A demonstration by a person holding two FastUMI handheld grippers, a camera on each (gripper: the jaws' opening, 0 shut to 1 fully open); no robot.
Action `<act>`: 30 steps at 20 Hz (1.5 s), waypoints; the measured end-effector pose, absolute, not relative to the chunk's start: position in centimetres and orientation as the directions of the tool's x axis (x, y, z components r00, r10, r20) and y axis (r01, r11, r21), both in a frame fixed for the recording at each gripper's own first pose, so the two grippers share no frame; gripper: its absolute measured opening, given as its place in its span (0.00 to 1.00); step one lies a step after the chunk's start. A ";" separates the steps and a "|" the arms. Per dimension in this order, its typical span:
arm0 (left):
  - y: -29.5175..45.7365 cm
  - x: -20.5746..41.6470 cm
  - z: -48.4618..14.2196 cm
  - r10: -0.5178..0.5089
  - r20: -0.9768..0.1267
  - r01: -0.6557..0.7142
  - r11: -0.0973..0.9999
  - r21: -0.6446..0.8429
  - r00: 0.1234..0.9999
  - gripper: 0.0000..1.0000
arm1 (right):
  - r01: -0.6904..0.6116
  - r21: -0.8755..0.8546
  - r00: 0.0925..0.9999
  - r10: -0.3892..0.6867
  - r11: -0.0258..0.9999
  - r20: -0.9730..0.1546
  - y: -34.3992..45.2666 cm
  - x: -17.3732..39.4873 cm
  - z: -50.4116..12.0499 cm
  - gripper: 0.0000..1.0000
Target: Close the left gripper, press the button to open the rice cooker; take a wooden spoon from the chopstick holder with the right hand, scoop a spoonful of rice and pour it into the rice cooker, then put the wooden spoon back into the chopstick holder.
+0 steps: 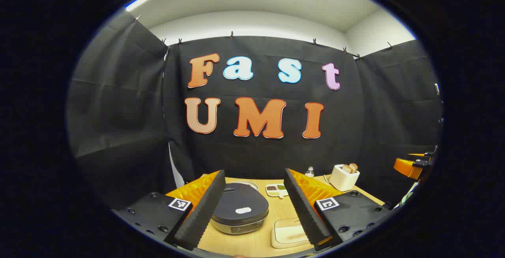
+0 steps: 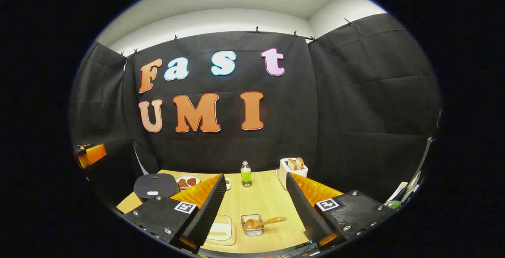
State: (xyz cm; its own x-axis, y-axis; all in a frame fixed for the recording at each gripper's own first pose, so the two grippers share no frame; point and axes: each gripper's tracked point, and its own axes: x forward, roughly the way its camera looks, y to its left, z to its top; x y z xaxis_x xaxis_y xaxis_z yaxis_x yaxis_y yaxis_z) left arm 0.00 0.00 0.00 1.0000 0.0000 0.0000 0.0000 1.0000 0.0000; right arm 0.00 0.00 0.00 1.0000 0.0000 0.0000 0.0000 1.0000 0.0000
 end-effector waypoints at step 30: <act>1.6 0.7 2.1 0.083 0.052 -0.087 0.993 0.077 0.995 0.82 | -0.077 -0.027 0.996 0.078 0.997 0.034 0.0 1.9 0.8 0.95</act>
State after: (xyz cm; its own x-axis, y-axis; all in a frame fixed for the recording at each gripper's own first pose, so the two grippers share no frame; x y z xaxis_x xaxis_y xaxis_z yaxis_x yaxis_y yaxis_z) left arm 0.69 1.63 2.14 0.9952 0.0831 0.0524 -0.0870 0.9932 0.0775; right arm 1.86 0.00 0.82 0.9964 0.0778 0.0340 -0.0769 0.9967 -0.0269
